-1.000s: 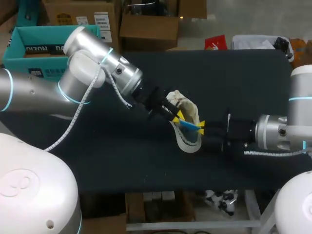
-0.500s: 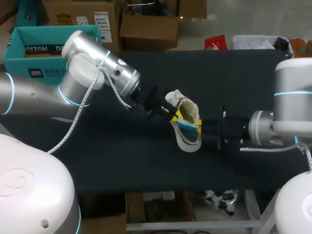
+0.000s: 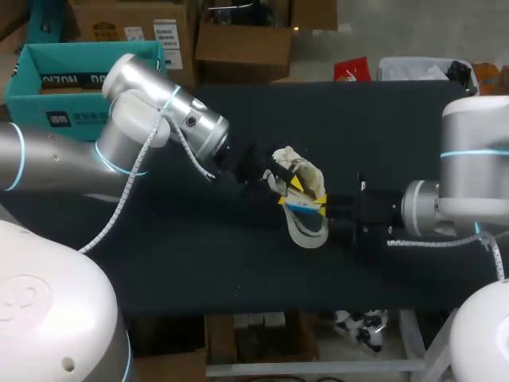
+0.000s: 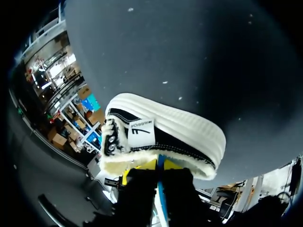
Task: Open the shoe tongue, take the insole out of the shoe, put the insole back into the shoe, and pack the shoe into the shoebox
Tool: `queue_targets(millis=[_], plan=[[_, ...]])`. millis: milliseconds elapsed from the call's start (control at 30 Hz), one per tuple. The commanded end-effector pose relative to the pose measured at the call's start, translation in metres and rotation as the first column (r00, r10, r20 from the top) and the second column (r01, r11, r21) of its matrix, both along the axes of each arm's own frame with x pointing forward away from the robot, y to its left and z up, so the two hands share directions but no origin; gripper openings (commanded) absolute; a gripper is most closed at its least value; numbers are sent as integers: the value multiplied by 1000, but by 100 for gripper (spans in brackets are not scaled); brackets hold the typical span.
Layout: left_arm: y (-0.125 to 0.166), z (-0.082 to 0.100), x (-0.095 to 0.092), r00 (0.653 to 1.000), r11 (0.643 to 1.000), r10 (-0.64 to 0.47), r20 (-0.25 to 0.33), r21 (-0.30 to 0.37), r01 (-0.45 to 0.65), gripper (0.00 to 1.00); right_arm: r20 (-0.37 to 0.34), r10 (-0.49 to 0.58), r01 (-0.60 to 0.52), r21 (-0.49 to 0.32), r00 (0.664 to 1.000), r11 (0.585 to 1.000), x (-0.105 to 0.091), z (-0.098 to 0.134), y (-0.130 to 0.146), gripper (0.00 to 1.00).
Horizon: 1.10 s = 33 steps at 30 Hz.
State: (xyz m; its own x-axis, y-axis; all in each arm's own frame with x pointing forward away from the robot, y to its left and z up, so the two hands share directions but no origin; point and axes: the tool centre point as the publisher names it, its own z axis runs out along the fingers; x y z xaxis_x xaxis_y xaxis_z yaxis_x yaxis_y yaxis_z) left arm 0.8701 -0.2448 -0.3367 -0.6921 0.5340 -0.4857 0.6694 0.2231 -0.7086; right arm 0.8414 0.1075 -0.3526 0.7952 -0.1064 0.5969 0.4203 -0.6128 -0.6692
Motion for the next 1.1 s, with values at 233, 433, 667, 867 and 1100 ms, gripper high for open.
queue_targets(millis=[233, 433, 667, 867, 1100], plan=[[3, 12, -20, 999, 999, -19, 26, -34, 20, 7, -5, -6, 6, 3, 1000, 1000, 5, -4, -2, 0], [-3, 5, -19, 999, 1000, -25, 38, -14, 25, 0, -7, -8, 8, 9, 1000, 1000, 1, 0, -2, 33], [0, 2, -14, 1000, 1000, -9, 29, -25, 10, 0, 43, -50, 51, -26, 998, 998, -20, 19, 1, 33], [0, 1, -11, 1000, 1000, 0, 28, -27, 0, 0, 60, -61, 64, -48, 996, 997, -28, 24, 6, 4], [-3, -1, -11, 999, 1000, 11, 30, -22, -10, 0, 67, -49, 52, -47, 997, 998, -29, 21, 10, 0]])
